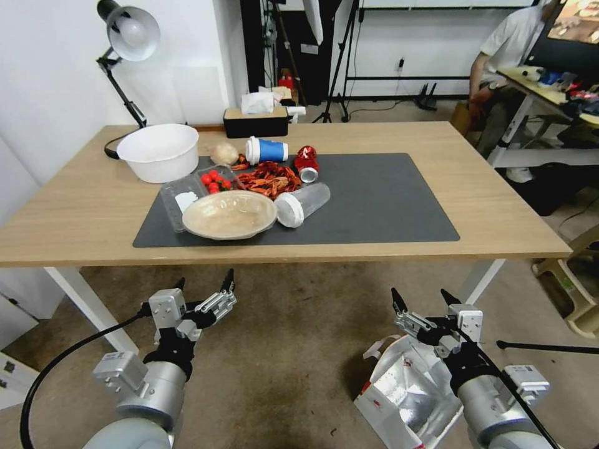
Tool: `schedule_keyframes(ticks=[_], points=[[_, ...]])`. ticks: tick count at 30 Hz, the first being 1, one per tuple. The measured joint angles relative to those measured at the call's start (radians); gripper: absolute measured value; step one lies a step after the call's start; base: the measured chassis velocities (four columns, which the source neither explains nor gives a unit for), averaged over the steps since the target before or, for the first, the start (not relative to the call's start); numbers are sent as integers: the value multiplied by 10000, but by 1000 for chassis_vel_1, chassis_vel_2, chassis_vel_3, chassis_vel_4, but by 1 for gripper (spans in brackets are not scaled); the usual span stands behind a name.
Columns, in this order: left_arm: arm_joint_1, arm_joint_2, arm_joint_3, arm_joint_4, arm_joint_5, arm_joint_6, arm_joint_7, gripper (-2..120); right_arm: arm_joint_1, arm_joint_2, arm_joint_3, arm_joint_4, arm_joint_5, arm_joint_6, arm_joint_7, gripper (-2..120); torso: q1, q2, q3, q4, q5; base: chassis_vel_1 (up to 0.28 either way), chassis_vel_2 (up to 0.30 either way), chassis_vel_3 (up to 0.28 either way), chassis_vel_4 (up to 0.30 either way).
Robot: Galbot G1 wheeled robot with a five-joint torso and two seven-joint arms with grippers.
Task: Pick up the food delivery bag from the floor and place it on the table.
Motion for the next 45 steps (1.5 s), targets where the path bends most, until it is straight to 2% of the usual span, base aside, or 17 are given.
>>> schedule_keyframes(ticks=[45], points=[[73,-13,27,-28,98,-23,65,100,-60,-16,28,28,-44,30,-19,100,-802,-1929,-1129,0,1,0,0,0,0]])
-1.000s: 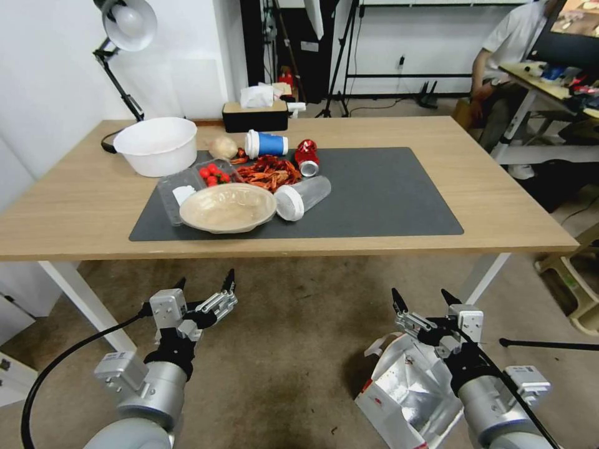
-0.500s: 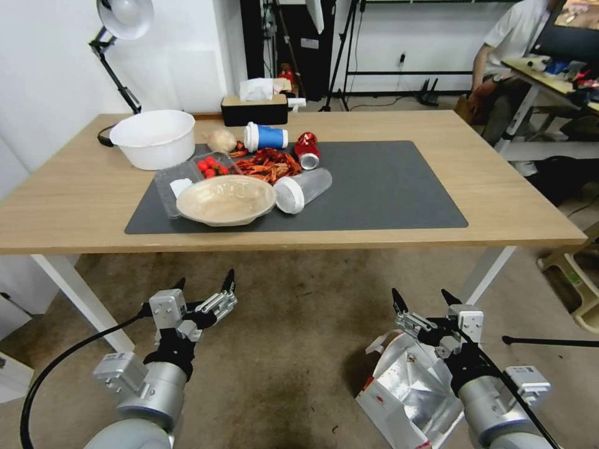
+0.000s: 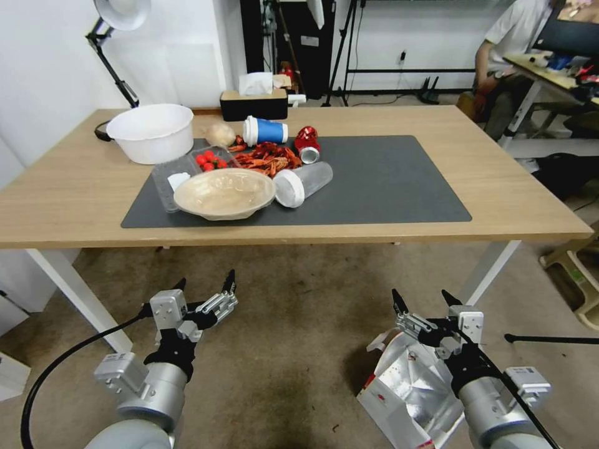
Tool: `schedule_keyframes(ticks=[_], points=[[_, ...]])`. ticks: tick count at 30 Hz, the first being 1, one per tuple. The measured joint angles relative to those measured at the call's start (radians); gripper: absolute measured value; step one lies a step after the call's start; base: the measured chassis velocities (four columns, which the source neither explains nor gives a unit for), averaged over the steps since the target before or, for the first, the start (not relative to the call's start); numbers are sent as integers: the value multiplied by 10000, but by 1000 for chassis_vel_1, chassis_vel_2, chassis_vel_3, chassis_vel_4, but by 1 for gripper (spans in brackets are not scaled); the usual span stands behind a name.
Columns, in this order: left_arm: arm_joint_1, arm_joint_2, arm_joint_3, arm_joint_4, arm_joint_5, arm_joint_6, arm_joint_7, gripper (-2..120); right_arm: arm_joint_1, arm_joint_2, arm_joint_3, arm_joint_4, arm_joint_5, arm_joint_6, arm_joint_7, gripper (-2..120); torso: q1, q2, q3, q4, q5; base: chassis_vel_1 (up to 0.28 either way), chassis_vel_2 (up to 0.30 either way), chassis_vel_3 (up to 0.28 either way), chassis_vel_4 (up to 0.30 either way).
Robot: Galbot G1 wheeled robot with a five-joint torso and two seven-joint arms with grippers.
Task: Pick up the food delivery bag from the floor and place it on the table.
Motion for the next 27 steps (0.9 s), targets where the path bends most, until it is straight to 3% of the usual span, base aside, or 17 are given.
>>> schedule_keyframes(ticks=[27], points=[[-9,-1,-2,8,9,-32,32,100,-21,-35,41,-10,0,12,-37,100,-461,-1179,-712,0,-1,0,0,0,0]])
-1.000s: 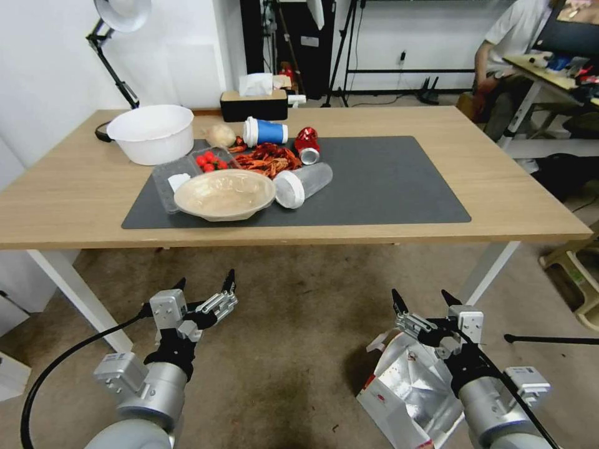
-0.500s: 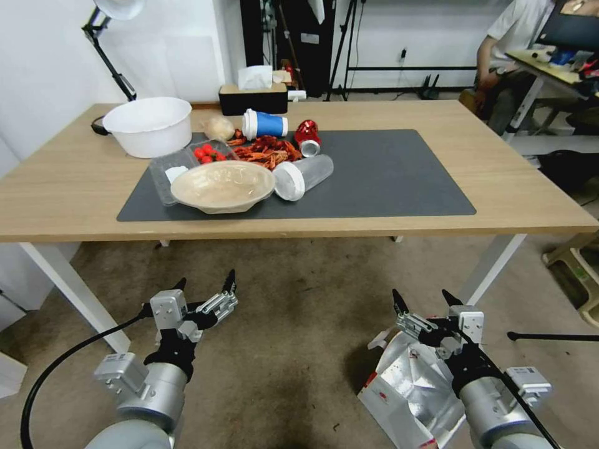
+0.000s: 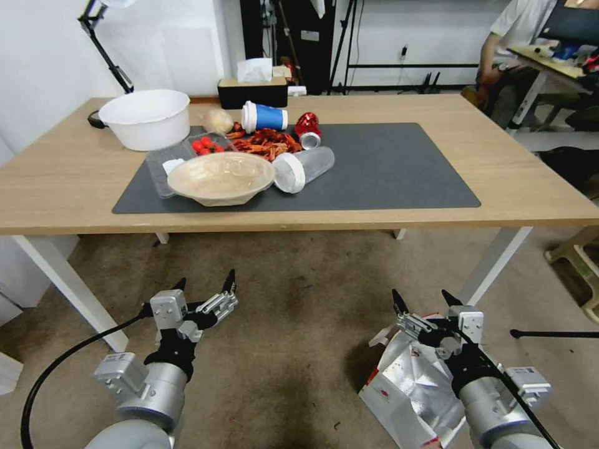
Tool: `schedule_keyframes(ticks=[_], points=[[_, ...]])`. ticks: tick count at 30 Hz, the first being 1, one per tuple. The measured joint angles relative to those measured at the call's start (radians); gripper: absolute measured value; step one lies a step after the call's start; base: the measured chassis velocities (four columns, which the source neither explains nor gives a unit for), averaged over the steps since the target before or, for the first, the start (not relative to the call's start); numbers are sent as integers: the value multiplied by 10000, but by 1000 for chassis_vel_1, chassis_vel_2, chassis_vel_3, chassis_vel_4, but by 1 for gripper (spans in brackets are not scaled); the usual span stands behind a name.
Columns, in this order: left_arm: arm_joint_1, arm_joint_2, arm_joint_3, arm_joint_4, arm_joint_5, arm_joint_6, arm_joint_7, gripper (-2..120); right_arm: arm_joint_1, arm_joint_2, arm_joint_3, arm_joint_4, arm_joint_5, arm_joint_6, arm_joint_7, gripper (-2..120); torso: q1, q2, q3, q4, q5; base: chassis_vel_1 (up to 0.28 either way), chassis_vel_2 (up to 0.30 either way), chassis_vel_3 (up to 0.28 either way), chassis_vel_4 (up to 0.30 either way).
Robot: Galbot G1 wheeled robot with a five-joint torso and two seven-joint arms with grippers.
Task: Pick up the food delivery bag from the floor and place it on the table.
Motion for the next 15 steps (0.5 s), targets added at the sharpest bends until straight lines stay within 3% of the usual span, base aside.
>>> schedule_keyframes(ticks=[15], points=[[28,25,-6,-49,-29,-6,3,100,-21,-21,25,28,-17,19,-7,100,-236,-606,-375,0,0,0,0,0,0]])
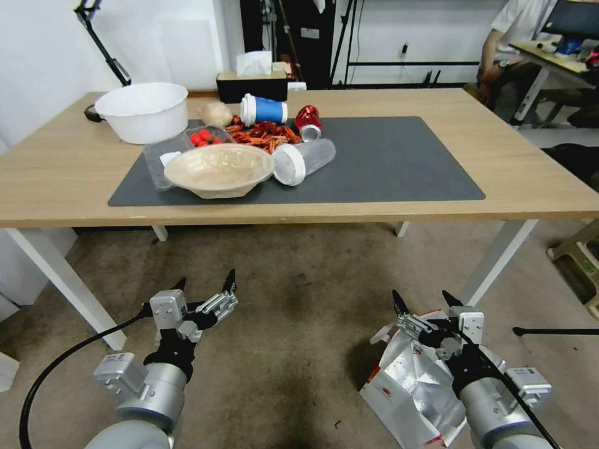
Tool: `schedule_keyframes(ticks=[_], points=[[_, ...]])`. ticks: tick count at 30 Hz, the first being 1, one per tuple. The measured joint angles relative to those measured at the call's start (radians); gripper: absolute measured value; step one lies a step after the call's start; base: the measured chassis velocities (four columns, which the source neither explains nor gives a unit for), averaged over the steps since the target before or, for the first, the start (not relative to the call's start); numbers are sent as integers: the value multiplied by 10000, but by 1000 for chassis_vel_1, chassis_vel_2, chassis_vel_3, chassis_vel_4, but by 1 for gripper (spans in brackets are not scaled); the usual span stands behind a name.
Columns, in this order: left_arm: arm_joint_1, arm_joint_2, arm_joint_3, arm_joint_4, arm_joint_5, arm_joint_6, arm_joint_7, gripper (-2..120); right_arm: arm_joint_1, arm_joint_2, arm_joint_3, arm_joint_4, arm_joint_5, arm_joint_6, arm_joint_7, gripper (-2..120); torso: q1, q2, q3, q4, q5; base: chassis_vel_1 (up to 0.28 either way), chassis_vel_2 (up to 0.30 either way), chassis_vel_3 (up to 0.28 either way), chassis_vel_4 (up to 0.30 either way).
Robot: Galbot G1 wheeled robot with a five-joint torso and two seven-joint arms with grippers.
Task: Pick up the food delivery bag from the floor and place it on the table.
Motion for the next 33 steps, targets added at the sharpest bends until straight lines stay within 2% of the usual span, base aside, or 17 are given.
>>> schedule_keyframes(ticks=[33], points=[[13,49,-1,64,-52,-160,-5,100,-41,29,-5,-141,-138,95,-36,100,-453,-1324,-872,0,0,0,0,0,0]])
